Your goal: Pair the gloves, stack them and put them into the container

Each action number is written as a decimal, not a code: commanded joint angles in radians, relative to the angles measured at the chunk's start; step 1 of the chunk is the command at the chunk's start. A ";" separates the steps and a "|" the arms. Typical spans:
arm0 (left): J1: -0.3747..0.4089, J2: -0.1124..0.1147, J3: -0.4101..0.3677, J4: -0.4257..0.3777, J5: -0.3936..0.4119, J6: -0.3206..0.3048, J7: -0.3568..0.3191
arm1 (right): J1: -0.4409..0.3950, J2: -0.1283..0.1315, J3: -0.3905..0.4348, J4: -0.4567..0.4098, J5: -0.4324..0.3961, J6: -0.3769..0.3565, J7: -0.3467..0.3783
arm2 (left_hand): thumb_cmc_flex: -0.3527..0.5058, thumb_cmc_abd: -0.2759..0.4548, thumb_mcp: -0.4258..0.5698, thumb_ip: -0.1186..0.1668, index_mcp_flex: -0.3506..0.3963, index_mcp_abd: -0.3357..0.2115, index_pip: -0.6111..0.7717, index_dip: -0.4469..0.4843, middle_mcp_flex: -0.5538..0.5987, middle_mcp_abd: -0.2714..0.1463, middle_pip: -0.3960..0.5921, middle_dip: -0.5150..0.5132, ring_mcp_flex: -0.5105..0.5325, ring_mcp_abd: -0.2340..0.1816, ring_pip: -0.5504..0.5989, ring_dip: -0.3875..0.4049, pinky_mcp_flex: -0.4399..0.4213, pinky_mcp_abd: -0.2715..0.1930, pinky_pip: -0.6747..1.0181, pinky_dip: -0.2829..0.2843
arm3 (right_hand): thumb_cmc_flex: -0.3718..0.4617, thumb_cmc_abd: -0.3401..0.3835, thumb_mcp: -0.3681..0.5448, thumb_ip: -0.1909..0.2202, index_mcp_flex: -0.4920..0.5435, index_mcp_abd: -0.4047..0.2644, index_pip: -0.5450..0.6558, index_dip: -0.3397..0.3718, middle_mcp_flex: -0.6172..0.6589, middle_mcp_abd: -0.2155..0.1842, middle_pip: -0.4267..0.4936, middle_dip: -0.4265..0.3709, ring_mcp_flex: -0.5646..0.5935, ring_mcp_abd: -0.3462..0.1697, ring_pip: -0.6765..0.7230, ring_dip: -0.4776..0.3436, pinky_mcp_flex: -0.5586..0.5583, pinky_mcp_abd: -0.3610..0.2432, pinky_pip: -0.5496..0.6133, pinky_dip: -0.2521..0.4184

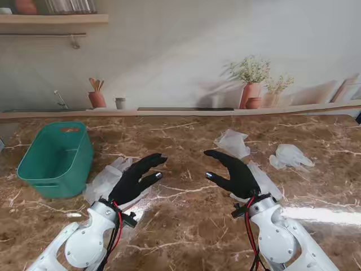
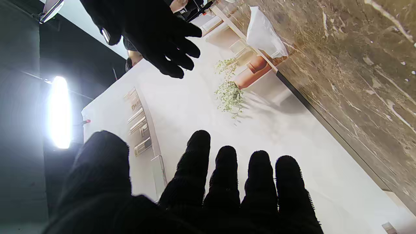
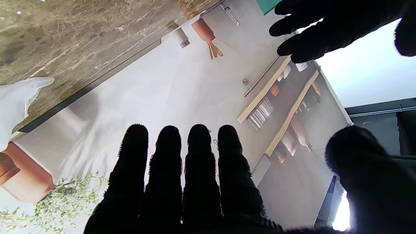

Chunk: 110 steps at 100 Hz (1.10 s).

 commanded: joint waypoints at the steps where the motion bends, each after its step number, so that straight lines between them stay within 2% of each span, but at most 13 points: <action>1: 0.004 -0.004 0.005 0.003 0.000 0.003 -0.006 | -0.006 0.000 0.001 -0.005 0.004 0.005 0.021 | -0.017 0.022 -0.017 0.029 -0.025 0.003 0.007 -0.003 -0.020 -0.003 -0.011 -0.012 -0.022 -0.016 -0.024 0.004 -0.015 -0.021 -0.020 -0.007 | -0.005 0.015 -0.026 0.041 -0.010 -0.025 0.013 -0.007 0.006 -0.010 0.004 0.005 0.019 -0.007 0.004 0.009 -0.002 -0.004 0.023 0.006; 25: 0.014 0.000 0.001 -0.001 -0.004 0.004 -0.022 | -0.017 -0.001 0.000 -0.003 -0.007 0.005 0.008 | -0.013 0.020 -0.018 0.028 -0.023 -0.001 0.008 -0.002 -0.022 -0.006 -0.011 -0.012 -0.025 -0.019 -0.025 0.005 -0.015 -0.027 -0.023 -0.008 | 0.002 0.013 -0.029 0.041 -0.002 -0.027 0.017 -0.007 0.012 -0.008 0.002 0.008 0.027 -0.010 0.005 0.013 0.004 -0.001 0.027 0.009; 53: 0.024 0.008 -0.045 -0.043 0.040 0.021 -0.035 | -0.001 -0.001 -0.004 0.008 -0.014 0.001 0.003 | 0.012 -0.005 -0.014 0.028 -0.019 0.001 0.009 -0.001 -0.016 -0.003 -0.011 -0.012 -0.020 -0.015 -0.024 0.005 -0.013 -0.019 -0.024 -0.008 | 0.013 0.013 -0.031 0.041 0.011 -0.037 0.026 -0.005 0.024 -0.010 0.004 0.013 0.039 -0.012 0.007 0.017 0.014 0.008 0.038 0.015; 71: 0.015 0.025 -0.132 -0.099 0.137 0.080 -0.081 | 0.011 0.000 -0.016 0.035 -0.032 -0.006 -0.008 | 0.025 -0.030 -0.018 0.025 -0.027 0.012 0.003 -0.004 -0.024 0.000 -0.016 -0.014 -0.027 -0.015 -0.028 0.003 -0.018 -0.010 -0.022 -0.007 | 0.020 0.012 -0.030 0.040 0.014 -0.038 0.029 -0.005 0.029 -0.011 0.004 0.015 0.043 -0.012 0.007 0.018 0.015 0.014 0.045 0.019; 97: -0.020 0.048 -0.272 -0.156 0.272 0.242 -0.180 | 0.004 0.004 -0.005 0.041 -0.027 0.007 0.014 | 0.032 -0.073 -0.022 0.023 -0.046 0.034 -0.007 -0.007 -0.051 0.009 -0.024 -0.018 -0.053 -0.012 -0.039 -0.002 -0.020 -0.016 -0.072 -0.032 | 0.033 0.013 -0.025 0.038 0.022 -0.043 0.033 -0.004 0.039 -0.011 0.007 0.020 0.050 -0.010 0.010 0.022 0.019 0.022 0.053 0.024; 101: -0.025 0.050 -0.287 -0.158 0.296 0.263 -0.185 | 0.004 0.003 -0.004 0.043 -0.025 0.008 0.011 | 0.034 -0.085 -0.023 0.023 -0.043 0.037 -0.006 -0.006 -0.050 0.032 -0.024 -0.019 -0.049 -0.006 -0.037 -0.002 -0.016 -0.014 -0.077 -0.035 | 0.034 0.011 -0.022 0.038 0.022 -0.042 0.034 -0.004 0.040 -0.011 0.007 0.021 0.049 -0.009 0.009 0.023 0.020 0.023 0.054 0.025; 110: -0.026 0.056 -0.320 -0.171 0.354 0.323 -0.211 | 0.005 0.002 -0.003 0.046 -0.019 0.007 0.010 | 0.042 -0.112 -0.022 0.023 -0.044 0.049 -0.007 -0.005 -0.048 0.035 -0.023 -0.019 -0.045 0.006 -0.035 0.000 -0.014 -0.010 -0.080 -0.036 | 0.035 0.011 -0.018 0.037 0.024 -0.044 0.035 -0.004 0.041 -0.012 0.007 0.023 0.050 -0.010 0.009 0.023 0.021 0.026 0.056 0.027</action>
